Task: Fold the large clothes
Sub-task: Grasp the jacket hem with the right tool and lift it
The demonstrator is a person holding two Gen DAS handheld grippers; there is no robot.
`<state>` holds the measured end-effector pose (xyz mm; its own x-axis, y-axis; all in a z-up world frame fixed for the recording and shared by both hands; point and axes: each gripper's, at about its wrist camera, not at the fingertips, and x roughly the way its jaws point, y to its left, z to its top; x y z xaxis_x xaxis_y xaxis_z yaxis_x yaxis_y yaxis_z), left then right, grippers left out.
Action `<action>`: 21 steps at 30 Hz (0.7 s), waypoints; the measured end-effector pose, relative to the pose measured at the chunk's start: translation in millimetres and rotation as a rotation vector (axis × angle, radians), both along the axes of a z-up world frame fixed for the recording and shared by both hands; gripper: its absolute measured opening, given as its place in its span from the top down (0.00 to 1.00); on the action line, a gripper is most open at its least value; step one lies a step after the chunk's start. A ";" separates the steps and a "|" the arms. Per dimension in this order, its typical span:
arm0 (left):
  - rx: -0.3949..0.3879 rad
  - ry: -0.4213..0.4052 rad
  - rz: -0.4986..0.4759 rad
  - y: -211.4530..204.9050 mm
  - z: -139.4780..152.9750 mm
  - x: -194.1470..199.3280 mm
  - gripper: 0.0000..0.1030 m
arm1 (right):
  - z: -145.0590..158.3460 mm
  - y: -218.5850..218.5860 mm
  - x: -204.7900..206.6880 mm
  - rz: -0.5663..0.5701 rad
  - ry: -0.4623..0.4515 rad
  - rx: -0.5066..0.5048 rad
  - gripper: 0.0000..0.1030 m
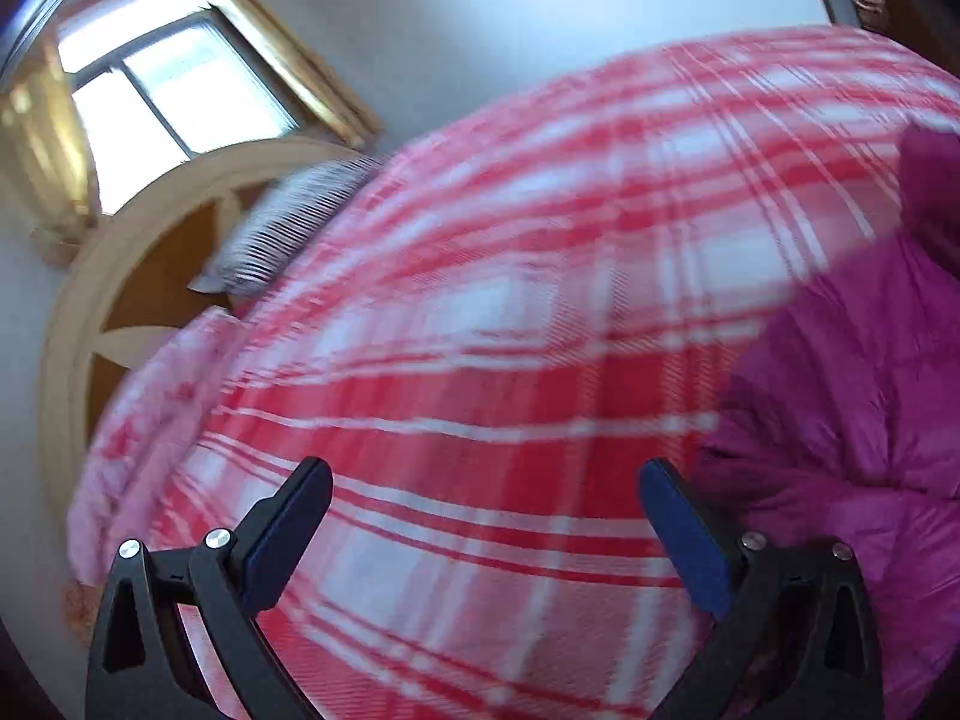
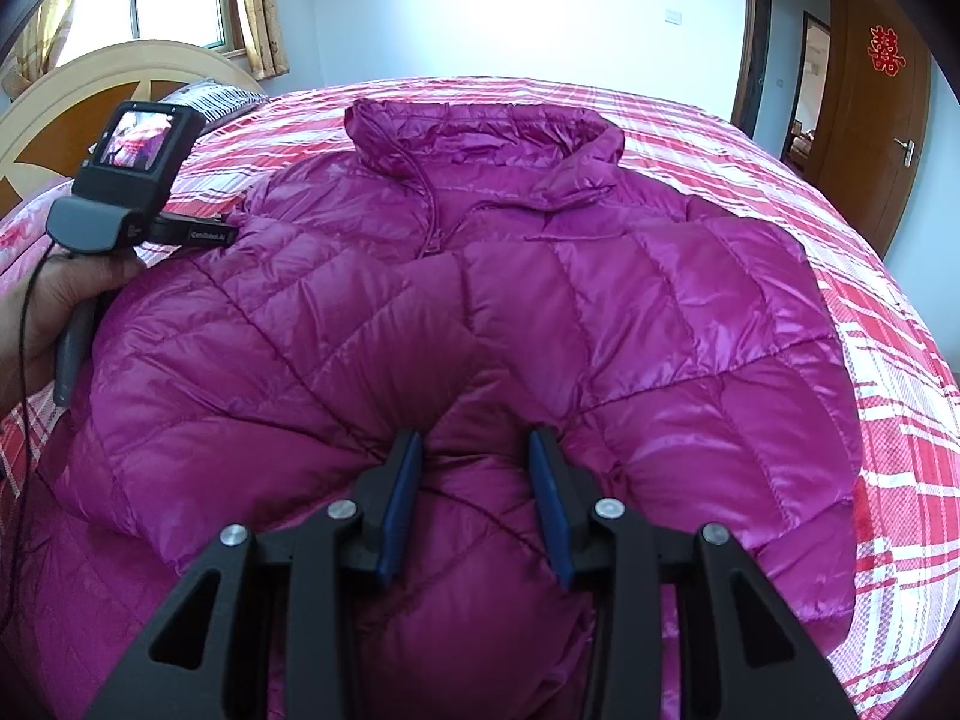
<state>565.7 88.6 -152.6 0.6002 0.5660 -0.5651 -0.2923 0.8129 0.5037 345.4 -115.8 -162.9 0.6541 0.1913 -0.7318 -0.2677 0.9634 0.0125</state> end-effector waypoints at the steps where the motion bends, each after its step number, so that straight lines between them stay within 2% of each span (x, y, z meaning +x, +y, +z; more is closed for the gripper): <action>1: -0.018 -0.035 0.009 4.6 13.6 -7.9 0.01 | 0.0 -0.2 0.1 0.000 -0.001 0.001 0.60; 3: -0.086 -0.109 0.008 9.2 43.7 -27.9 0.01 | -0.1 0.3 0.4 0.000 -0.002 -0.002 0.60; 5: -0.099 -0.182 -0.027 0.9 64.2 -43.3 0.01 | -0.2 0.5 -0.1 0.001 -0.003 -0.007 0.60; 7: -0.086 -0.203 -0.076 -16.1 69.8 -45.1 0.01 | -0.4 1.9 0.1 0.002 -0.004 -0.016 0.59; 8: -0.033 -0.189 -0.084 -27.3 66.5 -39.1 0.01 | -0.5 3.4 0.1 0.002 -0.006 -0.023 0.59; 9: 0.056 -0.156 -0.069 -40.0 54.2 -26.3 0.01 | 0.0 3.6 -0.3 0.002 -0.007 -0.027 0.59; 10: 0.102 -0.128 -0.066 -45.8 41.5 -17.2 0.01 | 0.1 4.1 -0.4 0.002 -0.008 -0.028 0.59; 12: 0.139 -0.044 -0.046 -48.5 9.7 1.7 0.01 | 0.4 2.2 0.0 0.003 -0.007 -0.018 0.59; 14: 0.103 0.046 -0.037 -43.1 -21.0 13.4 0.01 | 0.5 -0.1 0.3 0.004 -0.004 -0.001 0.59; 15: 0.073 0.020 -0.037 -39.4 -21.6 11.0 0.01 | 0.5 -0.6 0.2 0.004 -0.004 0.003 0.59; 18: 0.070 0.039 -0.039 -39.9 -9.6 9.5 0.01 | 0.0 1.3 1.1 0.005 -0.005 -0.008 0.59; 19: 0.071 0.022 -0.047 -41.8 -0.2 4.4 0.01 | 0.2 1.3 2.0 0.007 0.000 -0.007 0.59; 21: -0.025 -0.058 -0.099 -45.7 29.2 -17.4 0.01 | 4.0 -3.2 4.2 0.035 0.016 0.023 0.57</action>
<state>548.3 42.9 -123.4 0.6849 0.4883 -0.5408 -0.2378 0.8514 0.4675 349.7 -119.0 -158.9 0.6347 0.2311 -0.7374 -0.3008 0.9529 0.0397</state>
